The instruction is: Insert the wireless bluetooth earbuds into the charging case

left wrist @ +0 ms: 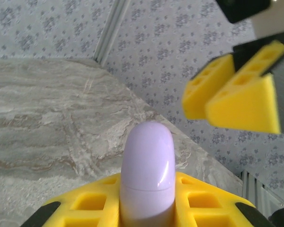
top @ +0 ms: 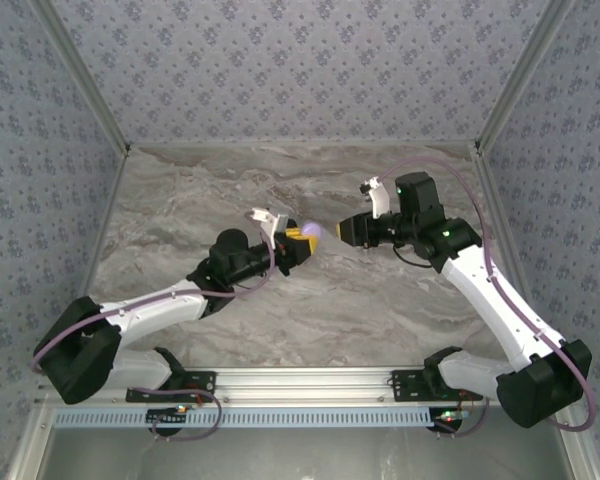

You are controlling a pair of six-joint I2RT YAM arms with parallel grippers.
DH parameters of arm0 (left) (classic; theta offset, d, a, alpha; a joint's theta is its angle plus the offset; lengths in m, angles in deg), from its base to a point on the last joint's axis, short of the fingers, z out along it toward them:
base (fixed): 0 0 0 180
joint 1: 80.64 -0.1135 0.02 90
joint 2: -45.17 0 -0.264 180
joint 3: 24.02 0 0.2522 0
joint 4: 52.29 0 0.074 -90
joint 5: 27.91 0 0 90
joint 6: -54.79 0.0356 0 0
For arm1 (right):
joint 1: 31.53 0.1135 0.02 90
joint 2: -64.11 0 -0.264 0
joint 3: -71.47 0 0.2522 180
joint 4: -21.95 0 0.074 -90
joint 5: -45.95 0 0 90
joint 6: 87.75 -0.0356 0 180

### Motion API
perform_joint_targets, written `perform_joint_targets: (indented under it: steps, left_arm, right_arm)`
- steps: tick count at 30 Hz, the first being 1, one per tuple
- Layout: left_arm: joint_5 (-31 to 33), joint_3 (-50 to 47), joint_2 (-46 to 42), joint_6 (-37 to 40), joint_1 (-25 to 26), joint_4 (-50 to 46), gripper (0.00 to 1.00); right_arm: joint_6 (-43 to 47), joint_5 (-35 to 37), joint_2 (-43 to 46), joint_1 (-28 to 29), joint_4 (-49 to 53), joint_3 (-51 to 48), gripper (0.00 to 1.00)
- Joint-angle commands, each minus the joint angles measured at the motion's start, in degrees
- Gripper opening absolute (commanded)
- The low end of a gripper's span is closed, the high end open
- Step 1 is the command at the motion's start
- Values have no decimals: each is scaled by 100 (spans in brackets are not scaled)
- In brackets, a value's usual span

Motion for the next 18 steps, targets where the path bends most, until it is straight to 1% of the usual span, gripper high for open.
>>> perform_joint_targets:
  steps: [1,9,13,17,18]
  left_arm:
    - [14,448,110,-486,-227,-631,22]
    - [195,1334,489,-802,-544,-2417,23]
    - [13,1931,921,-812,-797,-3323,23]
    - [-94,2367,1335,-697,-1030,-3820,23]
    - [-104,2460,1434,-686,-1088,-3904,23]
  right_arm:
    - [72,202,88,-54,246,-40,34]
    - [106,378,107,-92,387,-85,34]
    - [108,441,117,-96,406,-129,34]
    - [89,486,133,-96,406,-201,35]
    - [74,516,142,-96,533,-211,35]
